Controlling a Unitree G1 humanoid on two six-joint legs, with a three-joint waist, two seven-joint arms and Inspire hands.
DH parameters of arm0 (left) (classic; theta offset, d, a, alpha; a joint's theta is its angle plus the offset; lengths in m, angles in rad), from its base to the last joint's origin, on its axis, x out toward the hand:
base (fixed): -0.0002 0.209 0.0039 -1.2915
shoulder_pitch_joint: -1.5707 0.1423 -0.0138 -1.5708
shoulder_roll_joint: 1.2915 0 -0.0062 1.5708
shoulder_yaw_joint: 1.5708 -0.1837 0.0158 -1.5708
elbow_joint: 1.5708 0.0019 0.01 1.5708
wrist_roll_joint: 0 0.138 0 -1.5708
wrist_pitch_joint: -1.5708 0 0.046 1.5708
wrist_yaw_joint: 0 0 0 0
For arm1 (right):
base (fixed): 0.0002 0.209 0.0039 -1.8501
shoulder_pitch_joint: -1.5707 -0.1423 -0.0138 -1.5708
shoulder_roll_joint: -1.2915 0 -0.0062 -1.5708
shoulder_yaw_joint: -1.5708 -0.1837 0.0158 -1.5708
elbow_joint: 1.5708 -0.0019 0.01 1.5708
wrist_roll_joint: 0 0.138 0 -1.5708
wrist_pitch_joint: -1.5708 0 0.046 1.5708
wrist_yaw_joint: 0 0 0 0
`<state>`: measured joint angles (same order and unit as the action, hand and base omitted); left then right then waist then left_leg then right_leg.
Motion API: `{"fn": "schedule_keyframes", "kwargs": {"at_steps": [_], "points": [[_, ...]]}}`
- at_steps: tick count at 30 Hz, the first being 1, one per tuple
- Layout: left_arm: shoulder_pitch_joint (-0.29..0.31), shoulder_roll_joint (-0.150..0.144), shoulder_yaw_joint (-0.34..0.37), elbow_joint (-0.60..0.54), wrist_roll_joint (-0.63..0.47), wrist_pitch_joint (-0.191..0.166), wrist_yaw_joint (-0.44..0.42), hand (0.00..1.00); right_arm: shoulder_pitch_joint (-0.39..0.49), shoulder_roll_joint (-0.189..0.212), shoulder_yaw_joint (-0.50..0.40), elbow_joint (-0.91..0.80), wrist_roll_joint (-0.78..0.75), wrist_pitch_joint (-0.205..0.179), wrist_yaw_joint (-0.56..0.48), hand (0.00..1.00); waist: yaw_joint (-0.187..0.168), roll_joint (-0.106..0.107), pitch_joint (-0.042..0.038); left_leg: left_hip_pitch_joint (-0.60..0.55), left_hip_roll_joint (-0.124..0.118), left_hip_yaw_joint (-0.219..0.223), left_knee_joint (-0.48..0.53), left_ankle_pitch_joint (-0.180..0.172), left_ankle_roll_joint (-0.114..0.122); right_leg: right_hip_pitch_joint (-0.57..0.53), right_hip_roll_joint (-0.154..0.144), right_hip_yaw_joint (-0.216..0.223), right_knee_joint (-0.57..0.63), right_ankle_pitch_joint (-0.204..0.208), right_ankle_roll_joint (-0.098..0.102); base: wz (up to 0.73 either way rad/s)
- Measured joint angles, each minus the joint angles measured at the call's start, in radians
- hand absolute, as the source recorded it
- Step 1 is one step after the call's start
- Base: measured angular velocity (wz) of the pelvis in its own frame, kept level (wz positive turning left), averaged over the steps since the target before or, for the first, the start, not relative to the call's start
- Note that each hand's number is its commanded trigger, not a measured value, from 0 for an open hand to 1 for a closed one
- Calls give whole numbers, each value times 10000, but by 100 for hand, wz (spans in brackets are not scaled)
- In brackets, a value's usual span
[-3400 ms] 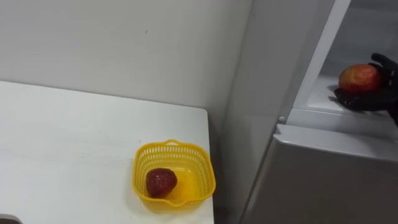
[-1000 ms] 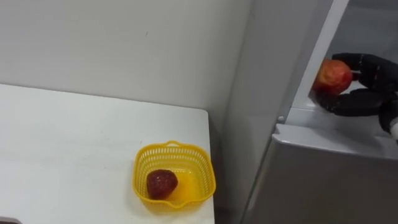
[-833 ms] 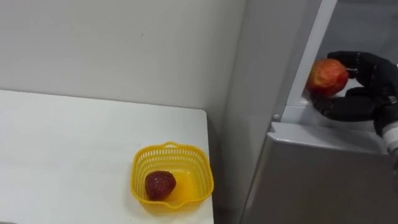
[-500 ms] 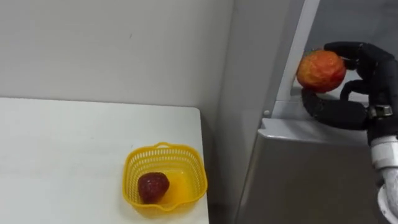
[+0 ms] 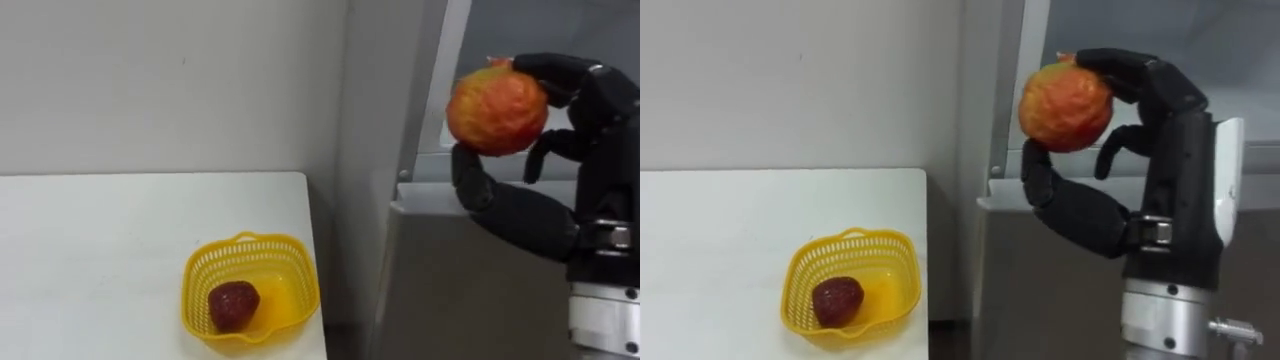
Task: Retrieve from the upper fridge
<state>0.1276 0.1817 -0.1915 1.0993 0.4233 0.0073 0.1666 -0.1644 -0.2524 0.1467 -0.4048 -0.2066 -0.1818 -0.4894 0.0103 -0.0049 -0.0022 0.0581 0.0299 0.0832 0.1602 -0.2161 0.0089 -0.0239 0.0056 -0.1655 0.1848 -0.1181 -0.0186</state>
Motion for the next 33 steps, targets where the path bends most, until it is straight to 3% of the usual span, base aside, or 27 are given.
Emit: {"fn": "schedule_keyframes", "kwargs": {"at_steps": [9, 17, 20, 23, 25, 28, 33], "points": [[-221, -51, 0, 28, 6, -190, -46, 0, 158, -8, 1193, -441, -1168, -390, 820, 100, 483, -232, -106, -112, -12, 3, 17, 7, -4, -95, -15, 6, 10, 7, -11, 0], [-322, 78, -177, 27, 15, -230, -160, 0, 189, -421, 1953, 127, -2066, -388, 1801, 100, 822, -372, 94, 0, -13, -136, -90, 7, -2, 56, -9, -17, -55, 7, -10, 3], [-362, 152, -180, 2, 10, -222, -395, 0, 180, -725, 2002, 531, -2396, -341, 1982, 100, 987, -454, 99, -37, -12, -173, -98, 7, -2, 43, -7, -48, -51, 6, -10, 4], [-391, 327, -286, -33, 21, -213, -588, 0, -90, -722, 2051, 1132, -2528, -308, 2094, 100, 1060, -605, 95, -52, -11, -195, -85, 8, -4, 51, -4, -82, -52, 6, -10, 5], [-416, 441, -319, -20, 37, -190, -660, 0, -474, -731, 2082, 1482, -2562, -102, 2141, 100, 1072, -740, 146, -69, -14, -211, -73, 8, -3, 47, -11, -157, -54, 6, -10, 2], [-403, 597, -288, -12, 129, -49, -741, 0, -1149, -747, 2118, 2075, -2713, 92, 2145, 100, 1106, -953, 95, -125, -28, -316, -37, 9, -3, 53, -20, -237, -148, 7, -10, 5], [-404, 675, -288, -7, 133, -47, -911, 0, -1930, -731, 2133, 2752, -2875, 80, 2115, 100, 1205, -974, 98, -102, -47, -499, 62, 11, -1, 156, -64, -476, -189, 6, -10, 14]]}}
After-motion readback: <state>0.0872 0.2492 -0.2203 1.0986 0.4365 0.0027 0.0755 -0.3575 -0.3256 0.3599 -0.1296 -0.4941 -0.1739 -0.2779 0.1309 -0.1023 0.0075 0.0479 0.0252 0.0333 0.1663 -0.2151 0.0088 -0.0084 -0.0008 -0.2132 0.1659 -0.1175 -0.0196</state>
